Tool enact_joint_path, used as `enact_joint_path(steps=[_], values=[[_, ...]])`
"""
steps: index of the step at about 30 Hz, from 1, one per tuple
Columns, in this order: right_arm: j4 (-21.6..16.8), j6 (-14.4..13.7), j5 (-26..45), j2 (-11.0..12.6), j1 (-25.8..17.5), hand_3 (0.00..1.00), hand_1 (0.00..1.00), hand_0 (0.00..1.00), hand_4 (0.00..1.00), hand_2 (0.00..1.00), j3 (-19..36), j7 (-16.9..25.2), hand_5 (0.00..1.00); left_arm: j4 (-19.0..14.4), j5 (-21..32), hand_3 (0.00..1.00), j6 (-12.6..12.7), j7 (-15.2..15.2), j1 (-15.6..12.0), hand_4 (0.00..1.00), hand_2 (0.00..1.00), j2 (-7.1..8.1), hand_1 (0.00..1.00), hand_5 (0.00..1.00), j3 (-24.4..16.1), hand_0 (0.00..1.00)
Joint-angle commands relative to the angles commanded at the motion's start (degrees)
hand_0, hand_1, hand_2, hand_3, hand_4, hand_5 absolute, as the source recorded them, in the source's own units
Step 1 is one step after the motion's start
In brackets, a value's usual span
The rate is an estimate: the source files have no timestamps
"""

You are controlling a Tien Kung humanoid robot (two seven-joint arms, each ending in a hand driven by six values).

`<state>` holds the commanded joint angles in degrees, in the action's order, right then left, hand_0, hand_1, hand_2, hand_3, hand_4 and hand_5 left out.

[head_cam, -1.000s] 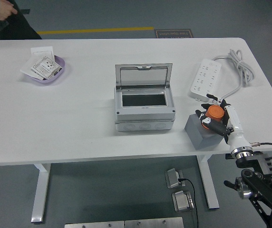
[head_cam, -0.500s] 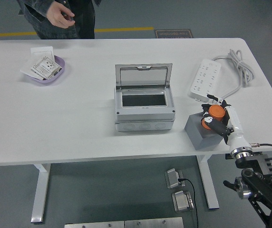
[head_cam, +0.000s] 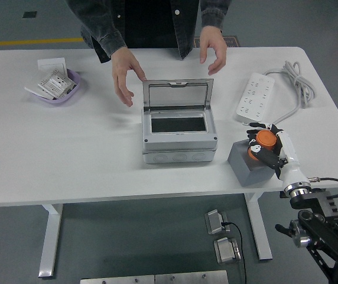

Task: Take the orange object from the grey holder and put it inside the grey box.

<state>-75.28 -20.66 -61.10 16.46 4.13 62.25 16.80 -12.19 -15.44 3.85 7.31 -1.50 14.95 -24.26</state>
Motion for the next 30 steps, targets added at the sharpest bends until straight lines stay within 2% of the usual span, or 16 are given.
enact_joint_path(steps=[11, 13, 17, 25, 29, 30], values=[[-1.41, -0.70, -1.38, 0.16, 0.59, 0.467, 0.584, 0.727, 0.126, 0.539, 0.33, -0.04, 0.002, 0.01, 0.42, 0.612, 0.08, -0.08, 0.01, 0.672, 0.610, 0.00, 0.654, 0.149, 0.54, 0.608], [-1.66, -0.84, -1.66, 0.25, 0.83, 0.477, 0.604, 0.730, 0.131, 0.569, 0.40, -0.07, 0.002, 0.02, 0.51, 0.612, 0.09, -0.08, 0.00, 0.683, 0.611, -0.02, 0.655, 0.162, 0.67, 0.609], [-2.65, -1.95, -3.43, 0.68, 1.73, 0.477, 0.604, 0.730, 0.131, 0.569, -0.11, -0.94, 0.002, 0.07, 0.78, 0.612, 0.10, -0.10, 0.00, 0.683, 0.611, -0.09, 0.655, 0.162, 0.96, 0.609], [-4.34, -4.34, -12.79, 2.56, 9.01, 0.476, 0.613, 0.728, 0.138, 0.572, -5.60, -6.90, 0.002, 0.46, 2.62, 0.616, 0.19, -0.17, 0.04, 0.693, 0.615, 0.07, 0.655, 0.170, 3.03, 0.611], [-3.34, -5.07, -18.23, 2.56, 13.94, 0.476, 0.613, 0.728, 0.138, 0.572, -9.75, -10.95, 0.002, 0.74, 4.10, 0.616, 0.22, -0.19, 0.01, 0.693, 0.615, 0.25, 0.655, 0.170, 4.52, 0.611], [-2.79, -5.18, -19.87, 2.31, 15.35, 0.314, 0.191, 0.177, 0.099, 0.417, -10.91, -12.14, 0.002, 0.79, 4.45, 0.618, 0.23, -0.20, -0.01, 0.697, 0.616, 0.29, 0.655, 0.185, 4.88, 0.612]])
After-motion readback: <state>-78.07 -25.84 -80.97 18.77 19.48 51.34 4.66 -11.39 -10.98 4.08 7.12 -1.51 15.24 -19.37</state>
